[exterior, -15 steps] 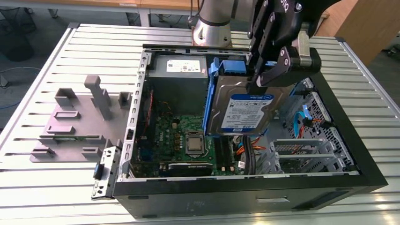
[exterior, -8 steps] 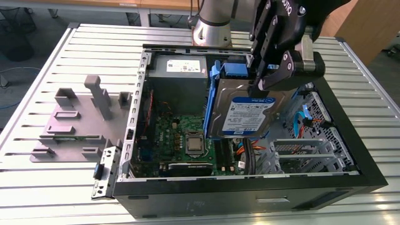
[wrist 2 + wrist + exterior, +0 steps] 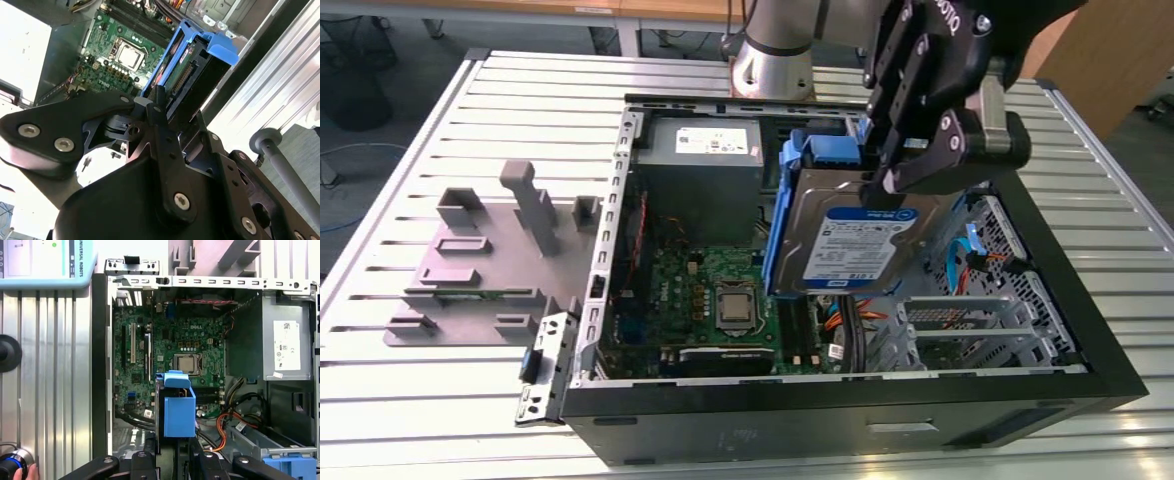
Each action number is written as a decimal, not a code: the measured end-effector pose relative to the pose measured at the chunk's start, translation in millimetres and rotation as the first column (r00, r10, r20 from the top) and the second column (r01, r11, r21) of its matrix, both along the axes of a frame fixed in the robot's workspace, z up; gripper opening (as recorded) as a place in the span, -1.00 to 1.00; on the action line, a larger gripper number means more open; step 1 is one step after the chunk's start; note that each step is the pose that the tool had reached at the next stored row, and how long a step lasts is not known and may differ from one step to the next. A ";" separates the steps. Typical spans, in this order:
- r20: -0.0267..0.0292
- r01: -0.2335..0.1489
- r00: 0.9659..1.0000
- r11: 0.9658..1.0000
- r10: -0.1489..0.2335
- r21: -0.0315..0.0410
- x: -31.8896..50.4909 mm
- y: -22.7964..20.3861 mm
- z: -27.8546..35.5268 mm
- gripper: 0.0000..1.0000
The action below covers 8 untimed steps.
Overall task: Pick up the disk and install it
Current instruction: 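Pick up the disk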
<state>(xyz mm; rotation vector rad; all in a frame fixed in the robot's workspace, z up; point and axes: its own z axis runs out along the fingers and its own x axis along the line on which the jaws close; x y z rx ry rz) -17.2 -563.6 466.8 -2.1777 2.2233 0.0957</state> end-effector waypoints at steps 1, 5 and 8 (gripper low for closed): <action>0.000 0.000 1.000 1.000 0.000 0.000 2.4 0.0 0.1 -0.30; 0.000 0.000 1.000 1.000 0.000 0.000 14.3 0.0 0.0 -0.30; 0.000 0.000 1.000 1.000 0.000 0.000 23.6 -1.0 -0.1 -0.30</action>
